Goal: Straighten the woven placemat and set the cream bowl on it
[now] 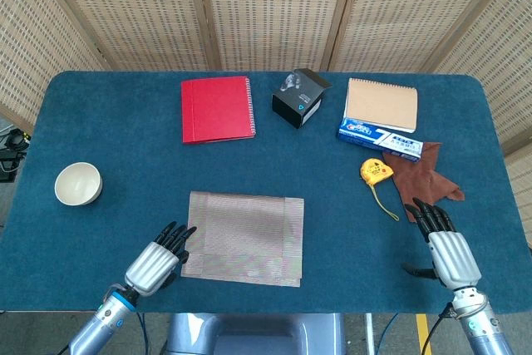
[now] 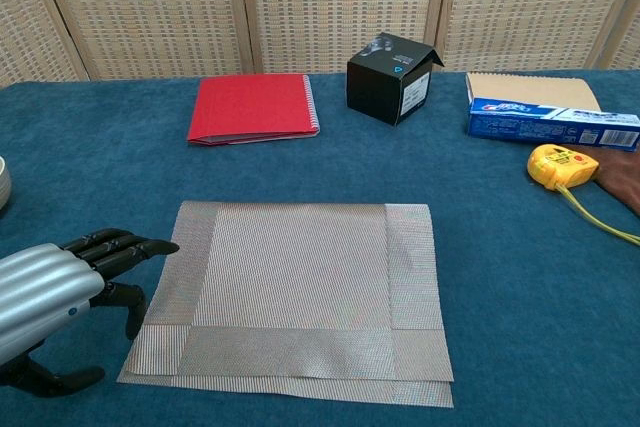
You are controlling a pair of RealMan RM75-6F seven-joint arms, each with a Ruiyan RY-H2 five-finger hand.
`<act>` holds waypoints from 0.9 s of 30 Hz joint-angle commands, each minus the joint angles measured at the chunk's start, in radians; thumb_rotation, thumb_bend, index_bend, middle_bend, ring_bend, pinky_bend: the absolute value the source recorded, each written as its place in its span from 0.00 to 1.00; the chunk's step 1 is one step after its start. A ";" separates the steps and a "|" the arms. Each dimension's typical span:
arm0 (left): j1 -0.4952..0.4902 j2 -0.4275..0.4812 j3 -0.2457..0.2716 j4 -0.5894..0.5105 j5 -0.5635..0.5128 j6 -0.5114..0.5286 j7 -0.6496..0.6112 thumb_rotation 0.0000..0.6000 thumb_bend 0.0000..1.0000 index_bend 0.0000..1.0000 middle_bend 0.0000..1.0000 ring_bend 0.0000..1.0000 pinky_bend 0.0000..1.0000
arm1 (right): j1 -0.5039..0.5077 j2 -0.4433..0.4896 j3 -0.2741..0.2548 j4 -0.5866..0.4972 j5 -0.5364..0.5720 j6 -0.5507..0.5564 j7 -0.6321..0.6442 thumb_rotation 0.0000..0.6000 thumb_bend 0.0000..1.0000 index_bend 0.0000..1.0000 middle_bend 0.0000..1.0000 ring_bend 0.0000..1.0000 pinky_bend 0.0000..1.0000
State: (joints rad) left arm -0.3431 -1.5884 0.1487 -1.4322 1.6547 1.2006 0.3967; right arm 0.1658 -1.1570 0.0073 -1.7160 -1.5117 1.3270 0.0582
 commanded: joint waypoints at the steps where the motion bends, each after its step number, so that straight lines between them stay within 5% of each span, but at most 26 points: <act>1: 0.002 -0.008 -0.008 0.006 -0.007 0.001 -0.013 1.00 0.29 0.47 0.00 0.00 0.00 | 0.001 -0.001 0.000 0.001 0.001 -0.001 -0.002 1.00 0.08 0.08 0.00 0.00 0.00; 27: 0.003 -0.070 -0.027 0.041 -0.027 -0.024 -0.025 1.00 0.36 0.51 0.00 0.00 0.00 | -0.001 0.004 0.000 -0.005 -0.005 0.005 0.010 1.00 0.08 0.07 0.00 0.00 0.00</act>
State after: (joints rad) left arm -0.3398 -1.6573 0.1220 -1.3917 1.6288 1.1774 0.3706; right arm 0.1645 -1.1526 0.0075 -1.7206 -1.5170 1.3317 0.0681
